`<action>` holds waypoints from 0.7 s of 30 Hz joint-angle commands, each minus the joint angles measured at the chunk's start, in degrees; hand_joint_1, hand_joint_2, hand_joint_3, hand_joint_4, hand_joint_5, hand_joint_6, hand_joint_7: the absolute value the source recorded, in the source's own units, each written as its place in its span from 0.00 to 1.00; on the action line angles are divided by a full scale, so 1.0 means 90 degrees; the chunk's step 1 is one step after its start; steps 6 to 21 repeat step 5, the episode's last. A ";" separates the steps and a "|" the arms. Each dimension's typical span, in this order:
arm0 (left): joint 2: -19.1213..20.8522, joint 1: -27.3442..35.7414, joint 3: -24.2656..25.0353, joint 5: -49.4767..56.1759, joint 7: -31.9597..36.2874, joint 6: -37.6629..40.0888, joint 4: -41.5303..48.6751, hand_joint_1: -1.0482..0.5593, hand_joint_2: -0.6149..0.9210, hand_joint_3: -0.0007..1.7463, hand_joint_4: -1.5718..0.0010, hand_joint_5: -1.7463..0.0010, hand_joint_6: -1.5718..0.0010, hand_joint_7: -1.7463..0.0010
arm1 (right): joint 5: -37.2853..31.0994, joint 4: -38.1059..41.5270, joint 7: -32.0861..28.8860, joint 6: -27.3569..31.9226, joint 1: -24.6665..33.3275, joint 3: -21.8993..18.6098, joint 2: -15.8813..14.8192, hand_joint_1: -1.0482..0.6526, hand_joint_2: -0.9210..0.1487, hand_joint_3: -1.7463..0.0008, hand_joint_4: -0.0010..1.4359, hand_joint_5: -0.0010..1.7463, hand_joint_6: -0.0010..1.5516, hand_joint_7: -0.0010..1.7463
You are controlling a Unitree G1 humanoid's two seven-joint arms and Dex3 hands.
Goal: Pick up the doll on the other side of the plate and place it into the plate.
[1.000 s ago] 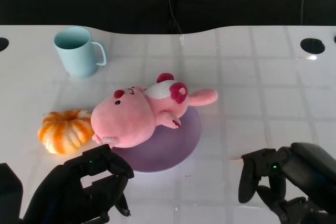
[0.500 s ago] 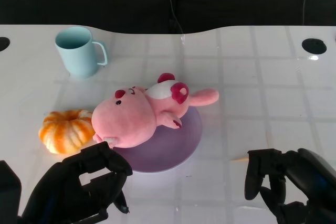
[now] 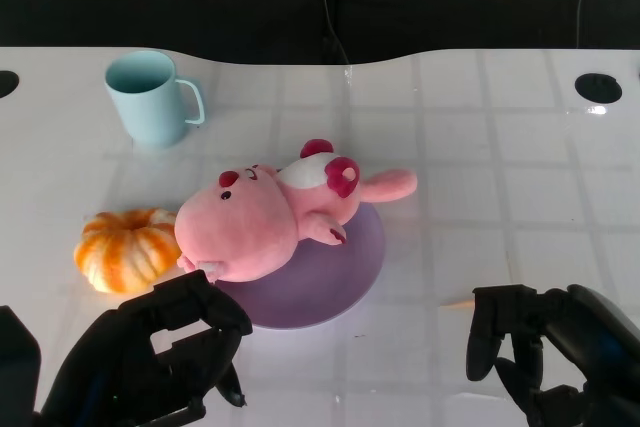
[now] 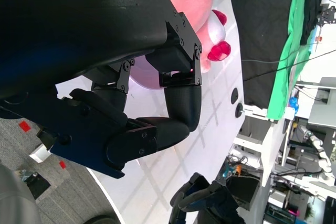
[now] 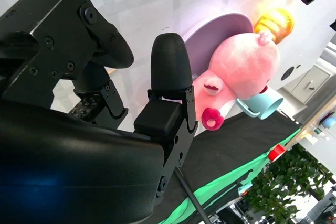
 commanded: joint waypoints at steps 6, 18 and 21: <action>0.0087 0.0008 0.0058 -0.0072 -0.0004 0.0039 -0.0023 0.40 0.88 0.44 0.59 0.00 0.58 0.22 | 0.0071 -0.0033 -0.0012 -0.0083 -0.0031 -0.0080 -0.0057 0.69 0.63 0.15 0.63 1.00 0.54 0.80; 0.0087 0.0008 0.0058 -0.0072 -0.0004 0.0039 -0.0023 0.40 0.88 0.44 0.59 0.00 0.58 0.22 | 0.0071 -0.0033 -0.0012 -0.0083 -0.0031 -0.0080 -0.0057 0.69 0.63 0.15 0.63 1.00 0.54 0.80; 0.0087 0.0008 0.0058 -0.0072 -0.0004 0.0039 -0.0023 0.40 0.88 0.44 0.59 0.00 0.58 0.22 | 0.0071 -0.0033 -0.0012 -0.0083 -0.0031 -0.0080 -0.0057 0.69 0.63 0.15 0.63 1.00 0.54 0.80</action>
